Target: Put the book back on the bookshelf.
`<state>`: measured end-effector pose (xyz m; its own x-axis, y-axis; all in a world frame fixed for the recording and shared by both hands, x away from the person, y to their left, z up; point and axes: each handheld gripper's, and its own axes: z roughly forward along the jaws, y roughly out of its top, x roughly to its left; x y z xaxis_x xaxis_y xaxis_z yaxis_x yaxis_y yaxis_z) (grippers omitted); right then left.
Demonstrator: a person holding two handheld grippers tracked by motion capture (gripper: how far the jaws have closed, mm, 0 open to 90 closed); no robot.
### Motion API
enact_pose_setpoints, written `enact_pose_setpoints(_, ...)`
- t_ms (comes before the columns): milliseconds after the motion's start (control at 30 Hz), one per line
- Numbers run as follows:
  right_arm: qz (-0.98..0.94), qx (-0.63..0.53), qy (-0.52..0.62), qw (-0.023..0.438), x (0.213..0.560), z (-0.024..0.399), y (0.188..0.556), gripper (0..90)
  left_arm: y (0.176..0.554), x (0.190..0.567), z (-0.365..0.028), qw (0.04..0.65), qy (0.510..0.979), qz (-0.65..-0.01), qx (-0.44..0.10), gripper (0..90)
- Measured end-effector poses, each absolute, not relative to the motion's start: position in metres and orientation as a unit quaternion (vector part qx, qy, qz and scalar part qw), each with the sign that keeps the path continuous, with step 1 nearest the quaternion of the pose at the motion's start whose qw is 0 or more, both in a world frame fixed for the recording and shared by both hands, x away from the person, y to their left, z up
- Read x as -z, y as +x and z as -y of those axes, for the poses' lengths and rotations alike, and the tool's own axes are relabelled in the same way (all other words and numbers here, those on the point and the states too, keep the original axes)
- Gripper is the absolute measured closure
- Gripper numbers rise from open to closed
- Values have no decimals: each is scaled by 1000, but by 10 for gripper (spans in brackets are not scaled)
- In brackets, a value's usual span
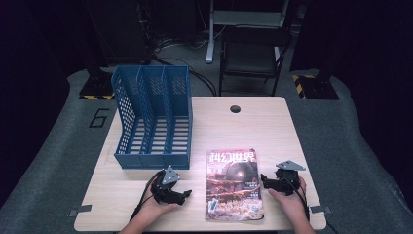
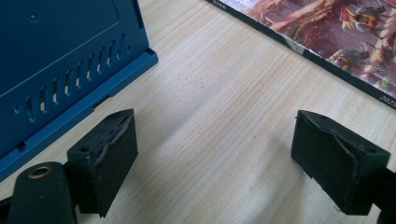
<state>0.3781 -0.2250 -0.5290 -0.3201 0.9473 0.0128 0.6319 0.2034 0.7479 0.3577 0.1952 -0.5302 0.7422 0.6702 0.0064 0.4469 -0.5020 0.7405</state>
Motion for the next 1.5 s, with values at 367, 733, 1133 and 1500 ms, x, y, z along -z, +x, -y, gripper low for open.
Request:
enact_pose_setpoints(367,-737,-338,536,236,529,225,377,174,357,531,-194,379,852,-329,-151,146)
enact_pose_setpoints(733,-740,-341,529,237,527,225,378,263,357,530,-195,378,853,-329,-145,150)
enact_pose_setpoints(1133,-739,-343,543,204,515,221,378,364,357,530,-194,378,852,-331,-147,153)
enact_pose_setpoints(1500,-735,-364,538,191,505,215,375,378,357,529,-195,372,857,-326,-148,152)
